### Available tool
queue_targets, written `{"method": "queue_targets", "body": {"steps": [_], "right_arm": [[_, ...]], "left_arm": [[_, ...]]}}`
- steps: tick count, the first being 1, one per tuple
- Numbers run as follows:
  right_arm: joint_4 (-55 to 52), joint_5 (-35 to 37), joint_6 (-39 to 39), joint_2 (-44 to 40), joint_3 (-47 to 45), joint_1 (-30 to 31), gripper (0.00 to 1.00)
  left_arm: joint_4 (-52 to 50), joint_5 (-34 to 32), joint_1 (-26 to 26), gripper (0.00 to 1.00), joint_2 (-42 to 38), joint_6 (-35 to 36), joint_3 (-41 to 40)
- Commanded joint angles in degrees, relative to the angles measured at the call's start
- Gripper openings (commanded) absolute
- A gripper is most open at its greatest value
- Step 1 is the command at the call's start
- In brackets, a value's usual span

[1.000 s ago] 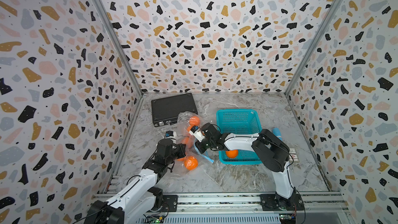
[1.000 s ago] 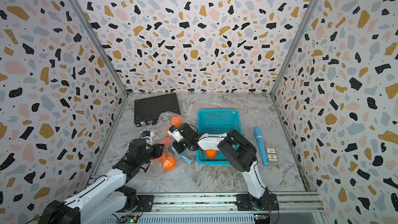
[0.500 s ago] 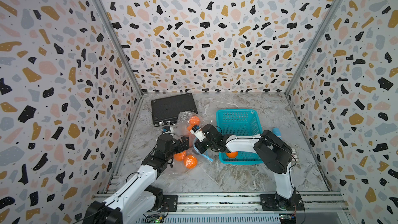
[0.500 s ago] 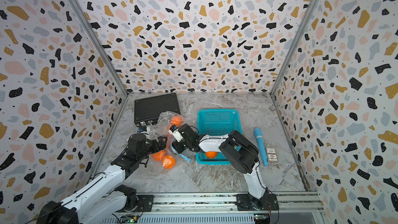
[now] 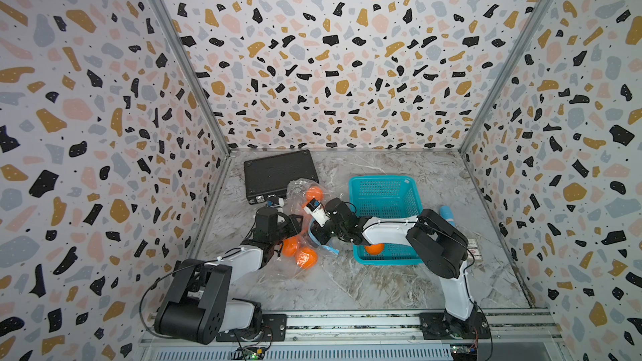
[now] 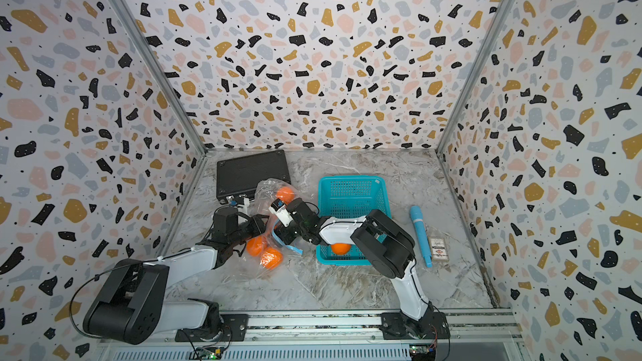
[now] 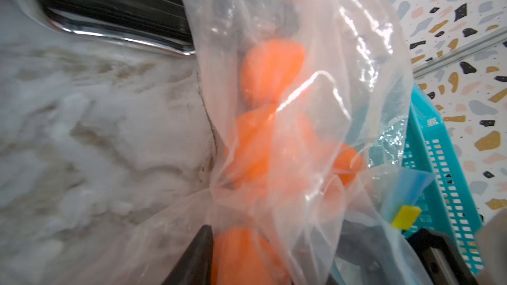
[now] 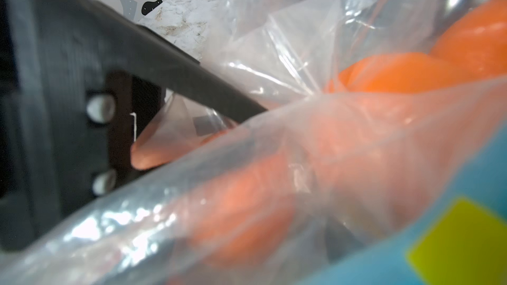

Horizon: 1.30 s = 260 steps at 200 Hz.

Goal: Open the zip-top bag and take out the orange
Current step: Pick up the orange from the zipper food storage bag.

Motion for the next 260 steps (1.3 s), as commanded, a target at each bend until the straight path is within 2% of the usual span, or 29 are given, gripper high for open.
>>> {"method": "queue_targets", "body": {"steps": [1, 5, 13, 25, 44, 56, 75, 84, 98, 128, 150, 183, 222, 260], "right_arm": [[-0.1, -1.3, -1.6, 1.8, 3.3, -0.7, 0.89], [-0.5, -1.4, -1.9, 2.1, 3.7, -0.8, 0.89], [-0.6, -1.2, -2.2, 2.5, 3.9, -0.8, 0.9], [-1.0, -1.8, -2.1, 3.1, 4.6, -1.0, 0.9], [-1.7, -3.6, -2.2, 4.1, 6.2, -1.2, 0.91], [-1.2, -4.6, -1.6, 4.5, 6.4, -1.5, 0.89], [-2.0, -3.1, -1.1, 4.0, 6.1, -1.6, 0.78], [-3.6, -2.7, -1.1, 3.1, 5.6, -1.6, 0.69], [-5.1, -1.6, -0.4, -0.1, 2.8, -1.6, 0.63], [-0.9, -1.3, 0.7, -8.8, -8.0, -1.4, 0.64], [-5.1, -2.2, 0.3, -10.7, -8.6, -1.4, 0.68], [-7.4, -1.4, 1.6, -13.4, -10.0, -1.4, 0.64], [-13.5, 1.4, 3.3, -26.2, -13.6, -1.6, 0.62], [-14.8, -1.1, 7.0, -34.2, -17.2, -3.7, 0.61]], "left_arm": [[7.0, 8.2, 0.0, 0.25, 3.6, -1.1, -0.3], [7.7, 8.9, 0.0, 0.2, 4.1, -1.4, -0.6], [7.7, 9.9, 0.0, 0.18, 4.8, -1.2, -0.8], [7.1, 10.0, 0.0, 0.06, 5.1, -0.5, -1.1], [6.6, 12.0, 0.0, 0.06, 3.6, -0.4, -1.7], [4.5, 11.8, 0.0, 0.0, 2.2, 0.6, -1.4], [-0.4, 13.0, 0.0, 0.0, 0.1, 2.1, -0.3], [-4.3, 10.3, 0.1, 0.0, -1.3, 2.3, 0.1], [-8.7, 6.1, 0.0, 0.0, -2.8, 2.9, 0.3], [-13.4, -1.2, 0.0, 0.0, -5.7, 3.1, -0.6], [-14.4, -1.2, -0.3, 0.0, -7.1, 3.0, -0.8], [-15.5, -4.2, -2.0, 0.0, -6.6, 2.9, -0.1], [-15.5, -3.4, -2.2, 0.0, -6.5, 2.0, 1.9], [-16.6, -6.3, -10.6, 0.0, -5.2, 2.1, 5.9]]}}
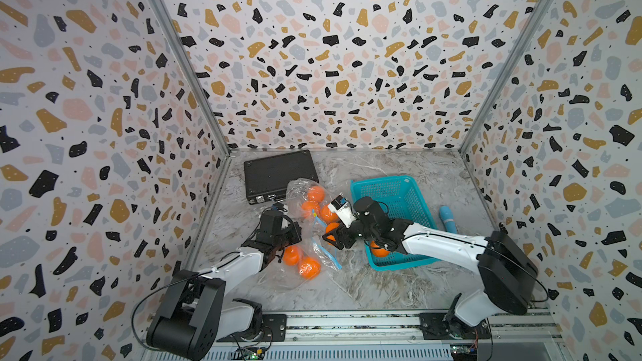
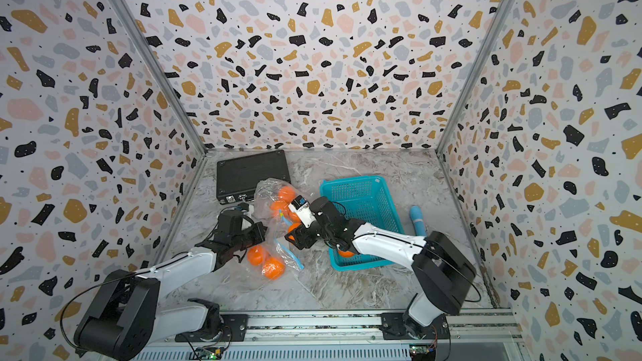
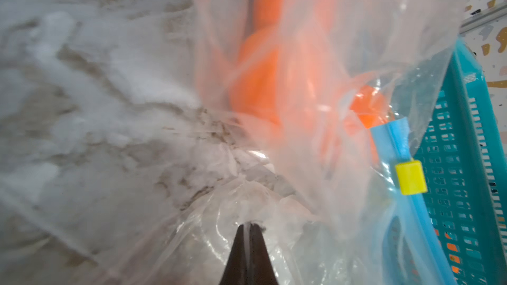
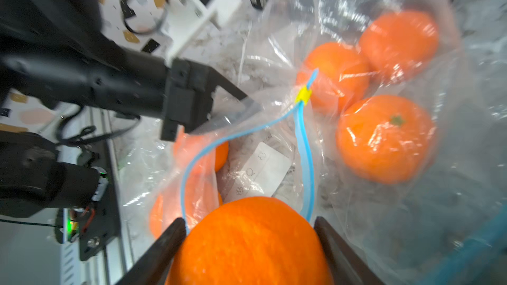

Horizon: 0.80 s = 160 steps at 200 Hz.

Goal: Open the zip-top bag and take out the orange
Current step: Pick up the orange from the zipper food storage bag, then place the orange in the basket.

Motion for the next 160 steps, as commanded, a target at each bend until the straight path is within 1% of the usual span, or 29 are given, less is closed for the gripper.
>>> {"method": "queue_targets", "body": {"steps": [1, 11, 23, 32, 41, 44, 57, 74, 77, 83, 91, 100, 109, 119, 130, 133, 141, 150, 160], "right_arm": [[-2.1, -1.4, 3.4, -3.3, -1.4, -1.9, 0.61], [-1.0, -3.4, 4.0, -3.0, -1.3, -2.4, 0.6], [-2.6, -6.8, 3.7, -2.5, 0.8, -2.4, 0.57], [-2.9, -6.5, 4.9, -3.3, 0.7, -2.4, 0.56], [-6.0, -3.0, 5.0, -5.0, 1.0, -2.4, 0.56], [-8.8, -1.3, 4.6, -5.8, 1.3, -2.4, 0.56], [-18.7, 9.1, 3.9, -9.8, 1.8, -2.5, 0.57], [-32.1, 18.4, 5.1, -14.5, 2.4, -3.8, 0.58], [-34.4, 19.7, 5.6, -15.0, 2.8, -4.3, 0.58], [-39.0, 21.8, 5.9, -15.9, 3.4, -5.6, 0.57], [-43.1, 23.7, 6.1, -16.7, 3.5, -7.8, 0.57], [-46.4, 24.1, 6.4, -16.9, 3.6, -10.8, 0.56], [-49.2, 24.3, 6.8, -16.6, 4.0, -13.3, 0.54], [-51.7, 24.4, 6.3, -15.8, 4.6, -14.8, 0.54], [-53.6, 26.1, 6.1, -14.7, 4.9, -16.5, 0.55], [-54.5, 25.9, 6.1, -14.2, 5.0, -17.1, 0.55], [-56.5, 25.1, 5.6, -12.5, 5.8, -18.8, 0.55], [-58.6, 25.7, 5.0, -10.4, 6.5, -20.1, 0.55], [-59.3, 25.9, 3.9, -8.2, 6.5, -21.7, 0.56]], "left_arm": [[-0.5, -2.4, -4.9, 0.0, 1.1, 0.5, 4.3], [-1.0, -3.0, -5.6, 0.0, 1.3, 0.2, 4.8], [-0.4, -2.7, -5.6, 0.0, 1.0, -0.3, 4.7], [-0.6, -2.9, -5.8, 0.0, 0.3, -0.9, 4.5], [-0.4, -2.5, -6.3, 0.0, -0.1, -1.3, 4.5], [-0.4, -2.2, -6.5, 0.01, -0.2, -1.4, 4.6], [-0.8, -2.7, -9.0, 0.03, 0.0, -1.5, 5.2], [-0.9, -3.7, -11.9, 0.19, 0.6, -1.5, 5.9], [-0.6, -3.7, -12.2, 0.2, 0.7, -1.6, 5.8], [0.1, -3.6, -12.5, 0.22, 0.8, -1.9, 5.5], [0.5, -3.7, -12.6, 0.31, 1.0, -2.3, 5.4], [0.6, -3.5, -12.6, 0.41, 1.2, -2.7, 5.4], [0.6, -3.1, -12.6, 0.44, 1.0, -2.8, 5.6], [0.4, -2.5, -12.7, 0.58, 0.6, -3.0, 5.7], [-1.0, -2.7, -12.7, 0.68, 0.0, -2.9, 6.3], [-1.2, -2.8, -12.8, 0.7, -0.3, -2.9, 6.3], [-2.1, -3.1, -12.9, 0.8, -1.0, -2.9, 6.5], [-3.4, -3.1, -13.0, 0.85, -2.0, -2.7, 6.6], [-4.5, -4.0, -12.9, 0.88, -3.4, -2.6, 6.3]]}}
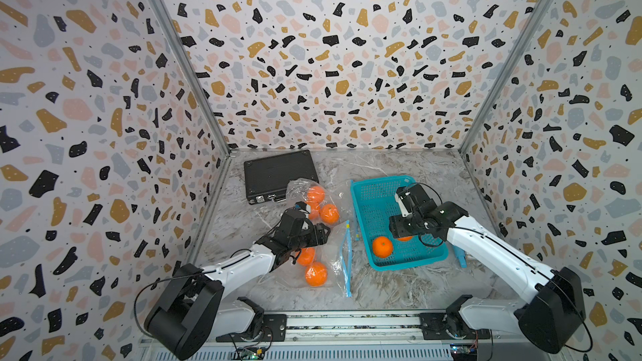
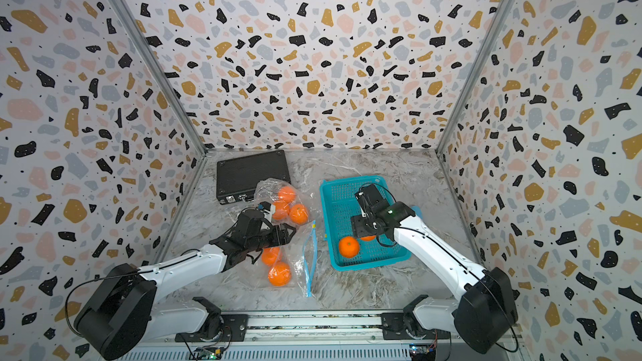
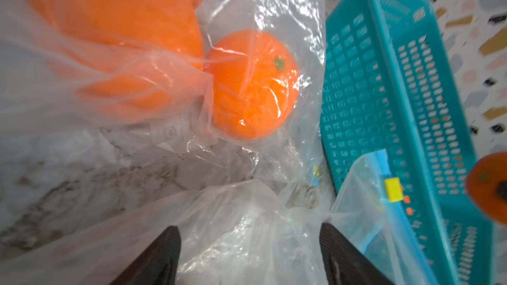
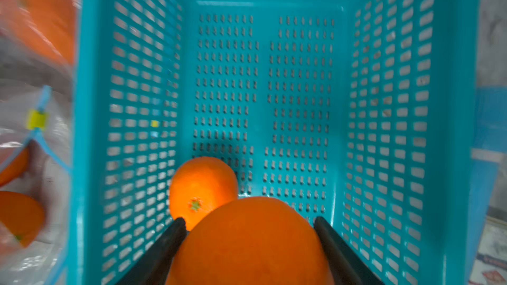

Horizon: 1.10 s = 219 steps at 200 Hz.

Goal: Open the zip-top bag and take out the orange
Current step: Place the orange in the basket.

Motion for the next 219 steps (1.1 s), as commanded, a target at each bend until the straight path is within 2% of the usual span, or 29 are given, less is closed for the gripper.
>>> {"method": "queue_targets", "body": {"steps": [1, 10, 13, 53, 69, 106, 115, 136, 152, 194, 196, 206, 219], "right_arm": [[-9.5, 2.4, -1.5, 3.9, 2.2, -3.0, 0.56], [-9.9, 1.2, -2.0, 5.8, 2.3, -4.7, 0.55], [-9.8, 1.0, -2.2, 6.3, 2.2, -5.2, 0.55], [-8.3, -0.7, -4.2, 15.1, 3.4, -6.8, 0.57], [-8.2, -1.2, -4.2, 17.1, 3.8, -6.7, 0.57], [-8.8, -2.7, -4.4, 21.0, 4.1, -6.8, 0.62], [-8.9, -2.0, -4.2, 21.4, 4.1, -6.8, 0.66], [-9.2, -1.2, -4.1, 20.8, 4.6, -6.7, 0.8], [-8.9, -2.2, -4.2, 20.4, 5.6, -6.7, 0.86], [-10.4, 0.1, -4.1, 16.5, 9.3, -6.2, 0.92], [-10.3, 0.4, -4.0, 16.1, 9.4, -6.1, 0.98], [-10.3, 1.6, -4.8, 13.2, 10.6, -4.5, 1.0], [-8.6, 2.5, -6.2, 8.7, 11.1, -0.3, 0.97]], "left_arm": [[-1.8, -1.0, -0.3, 0.88, -3.5, 0.5, 1.7], [-3.1, -1.9, -0.3, 0.93, -5.0, 0.5, 1.8], [-3.7, -2.1, -0.3, 1.0, -5.5, 0.5, 1.8], [-11.8, -6.1, -0.3, 0.99, -14.5, 0.6, 2.2], [-13.5, -5.7, -0.2, 0.99, -17.2, 0.6, 1.5], [-13.7, -3.2, -0.2, 0.99, -18.6, -0.4, -0.7], [-14.2, -3.0, -0.2, 0.99, -18.4, -0.2, -0.7], [-15.8, -3.8, -0.2, 0.99, -19.1, 0.0, -0.6], [-16.3, -4.2, -0.2, 0.99, -20.0, -0.1, -0.9], [-23.0, -7.8, -0.2, 0.99, -24.9, -0.4, -0.6], [-23.3, -7.9, -0.2, 0.99, -25.3, -0.5, -0.8], [-25.5, -8.9, -0.2, 0.99, -27.6, -1.3, -1.5], [-27.5, -9.8, -0.2, 1.0, -30.9, -2.7, -3.1]]}}
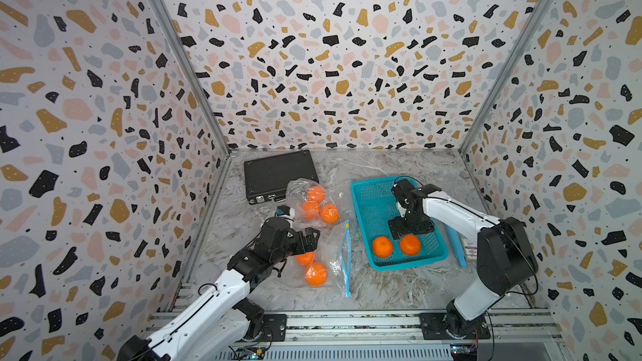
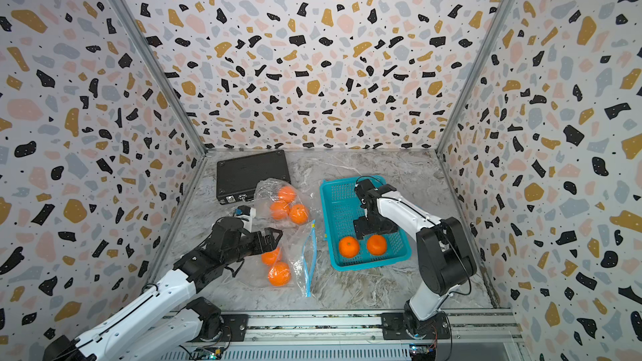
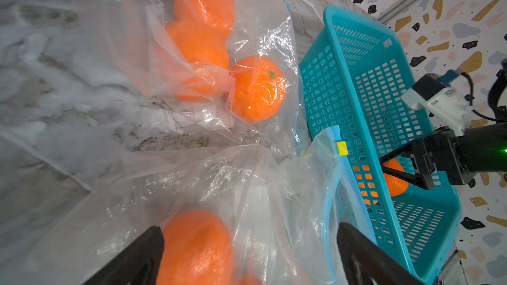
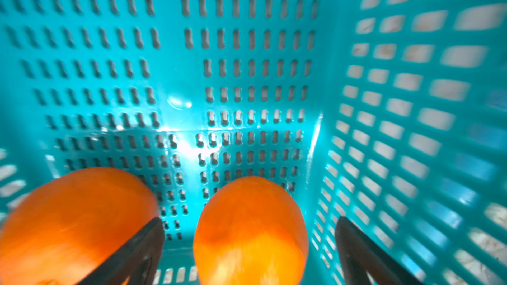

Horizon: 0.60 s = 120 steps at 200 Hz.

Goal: Open the zip-top bag and take out the orange
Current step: Place the orange in the basket, then pick up the orange from the zipper food storage bag.

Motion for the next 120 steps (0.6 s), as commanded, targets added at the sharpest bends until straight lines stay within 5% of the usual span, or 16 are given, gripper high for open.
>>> {"method": "queue_targets", "body": {"steps": [1, 30, 69, 97, 120], "right_arm": [[-0.6, 2.4, -1.8, -9.4, 3.2, 5.4, 0.96], [11.1, -8.7, -1.1, -16.8, -1.5, 14.5, 0.74], [21.4, -10.9, 0.9, -14.8, -4.8, 26.3, 0.65], [24.6, -14.0, 2.6, -9.0, -4.8, 27.3, 0.49], [27.6, -14.1, 1.9, -5.8, -5.7, 28.5, 0.47]], "left_arm": [[-5.2, -3.1, -0.1, 0.99, -4.9, -2.1, -2.7], [-10.4, -5.6, -0.2, 0.82, -11.7, -4.0, -6.3], [-11.2, -2.5, -0.3, 0.6, -20.2, -6.3, -11.6], [-9.8, -1.9, -0.4, 0.53, -18.0, -6.6, -14.0], [-6.6, -2.4, -0.6, 0.48, -16.6, -7.2, -16.0]]}}
